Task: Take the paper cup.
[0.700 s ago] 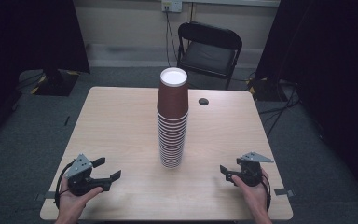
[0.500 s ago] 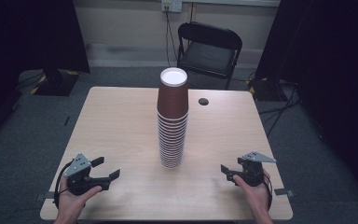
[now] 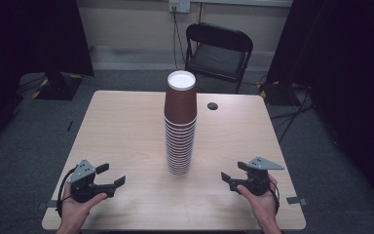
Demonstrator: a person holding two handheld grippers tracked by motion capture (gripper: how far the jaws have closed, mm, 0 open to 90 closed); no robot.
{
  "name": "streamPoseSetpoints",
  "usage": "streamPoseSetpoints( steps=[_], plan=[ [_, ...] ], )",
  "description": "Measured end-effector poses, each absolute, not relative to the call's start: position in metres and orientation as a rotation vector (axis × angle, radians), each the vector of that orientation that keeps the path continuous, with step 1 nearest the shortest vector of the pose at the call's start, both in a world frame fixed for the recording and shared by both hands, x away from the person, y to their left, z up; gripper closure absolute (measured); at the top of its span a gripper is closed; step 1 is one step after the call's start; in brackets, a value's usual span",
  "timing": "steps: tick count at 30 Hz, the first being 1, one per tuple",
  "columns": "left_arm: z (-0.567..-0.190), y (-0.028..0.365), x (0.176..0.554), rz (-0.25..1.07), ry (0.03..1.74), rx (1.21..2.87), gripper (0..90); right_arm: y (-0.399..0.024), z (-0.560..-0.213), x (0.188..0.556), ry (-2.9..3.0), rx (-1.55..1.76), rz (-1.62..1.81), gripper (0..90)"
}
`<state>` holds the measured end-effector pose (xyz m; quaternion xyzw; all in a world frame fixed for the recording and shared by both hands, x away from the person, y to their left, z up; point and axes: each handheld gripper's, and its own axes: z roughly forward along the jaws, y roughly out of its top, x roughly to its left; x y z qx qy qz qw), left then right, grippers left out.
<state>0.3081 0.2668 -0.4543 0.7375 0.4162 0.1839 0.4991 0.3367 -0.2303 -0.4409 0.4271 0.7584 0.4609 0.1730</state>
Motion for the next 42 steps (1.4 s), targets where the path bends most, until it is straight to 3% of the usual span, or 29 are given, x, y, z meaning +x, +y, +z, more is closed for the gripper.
streamPoseSetpoints(
  steps=[12,42],
  plan=[
    [-0.454,0.264,0.307,0.450,0.993,1.795,17.1,-0.215,-0.412,0.337,2.162,1.132,1.429,18.8],
    [-0.456,0.264,0.308,0.444,0.995,1.797,18.8,-0.156,-0.294,0.354,2.058,0.762,1.734,13.0]
  ],
)
